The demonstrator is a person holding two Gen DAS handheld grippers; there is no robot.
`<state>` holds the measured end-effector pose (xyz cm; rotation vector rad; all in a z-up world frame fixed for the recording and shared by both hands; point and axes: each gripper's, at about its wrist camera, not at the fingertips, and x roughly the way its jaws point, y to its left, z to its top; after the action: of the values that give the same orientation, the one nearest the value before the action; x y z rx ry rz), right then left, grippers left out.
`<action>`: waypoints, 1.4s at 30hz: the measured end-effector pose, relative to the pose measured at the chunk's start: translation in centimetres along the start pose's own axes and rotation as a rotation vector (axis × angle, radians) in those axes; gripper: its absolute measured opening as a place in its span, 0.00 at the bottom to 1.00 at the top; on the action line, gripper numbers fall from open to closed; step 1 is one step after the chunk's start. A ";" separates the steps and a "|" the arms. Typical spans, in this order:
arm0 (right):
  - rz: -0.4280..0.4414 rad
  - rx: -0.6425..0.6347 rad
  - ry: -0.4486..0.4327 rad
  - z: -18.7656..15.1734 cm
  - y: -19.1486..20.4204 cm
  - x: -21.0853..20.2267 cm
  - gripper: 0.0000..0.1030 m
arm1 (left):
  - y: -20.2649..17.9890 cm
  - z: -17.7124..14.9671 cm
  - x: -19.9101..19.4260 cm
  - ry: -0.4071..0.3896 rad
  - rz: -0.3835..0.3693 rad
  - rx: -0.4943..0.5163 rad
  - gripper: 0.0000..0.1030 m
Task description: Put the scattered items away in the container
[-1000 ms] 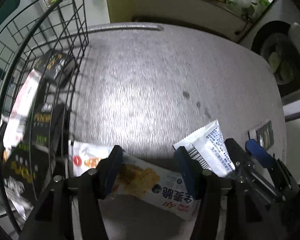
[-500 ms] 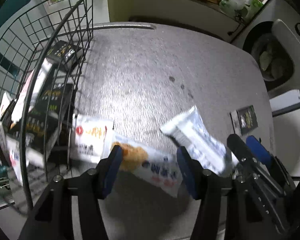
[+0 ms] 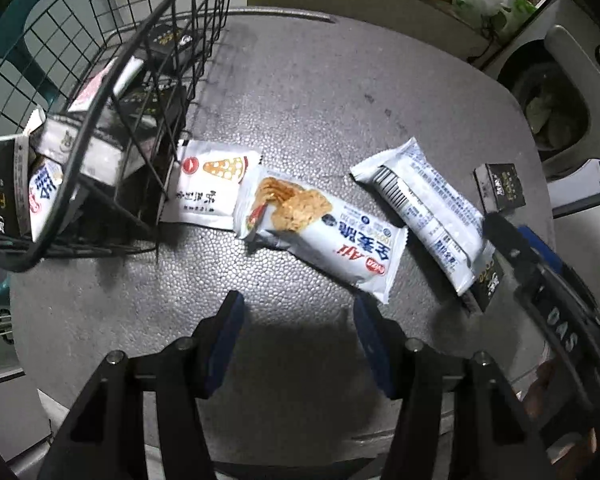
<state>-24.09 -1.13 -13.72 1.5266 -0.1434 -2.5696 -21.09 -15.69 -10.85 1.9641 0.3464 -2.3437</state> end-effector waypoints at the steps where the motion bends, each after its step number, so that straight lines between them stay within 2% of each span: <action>1: 0.013 0.032 -0.005 -0.1 -1.1 -0.1 0.55 | -0.2 0.1 -0.1 0.000 -0.003 0.006 0.61; 3: 0.040 0.085 -0.018 -0.3 -3.0 -0.1 0.55 | -0.5 0.4 -0.2 -0.002 -0.015 0.007 0.61; 8: 0.014 0.084 -0.057 0.1 -4.1 -0.3 0.55 | -0.7 1.0 -0.4 -0.014 -0.071 -0.057 0.61; 11: 0.019 0.127 -0.093 1.3 -4.6 0.0 0.55 | -1.5 1.5 -0.1 -0.003 -0.065 -0.066 0.63; 16: 0.004 0.078 -0.071 3.8 -3.7 2.4 0.55 | -1.6 2.7 0.7 0.003 -0.064 -0.107 0.64; 19: -0.002 0.045 -0.058 4.5 -3.3 3.6 0.60 | -2.1 3.0 1.7 0.021 -0.061 -0.102 0.64; 23: 0.042 0.034 -0.026 4.7 -3.1 5.2 0.63 | -2.6 3.4 2.5 0.035 -0.049 -0.102 0.66; 30: -0.038 -0.033 -0.018 4.3 -1.3 5.7 0.64 | -3.1 3.8 3.7 0.059 -0.035 -0.081 0.66; 33: -0.029 -0.020 -0.014 3.8 -1.9 5.2 0.54 | -3.4 4.0 3.9 0.062 -0.042 -0.040 0.66; 35: -0.014 -0.013 -0.005 3.2 -2.7 4.6 0.47 | -3.7 3.8 4.0 0.075 -0.041 0.005 0.61; 38: 0.002 0.010 0.013 2.0 -3.9 3.5 0.47 | -3.8 3.2 3.8 0.087 -0.053 0.085 0.55; 40: 0.003 0.032 0.027 1.2 -4.5 2.9 0.47 | -3.6 2.8 3.6 0.101 -0.069 0.126 0.48; 42: -0.005 0.048 0.038 0.5 -4.9 2.3 0.47 | -3.5 2.3 3.5 0.124 -0.086 0.177 0.46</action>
<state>-26.06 3.30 -16.27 1.5926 -0.1986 -2.5574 -24.65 -12.47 -13.43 2.2236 0.2424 -2.3850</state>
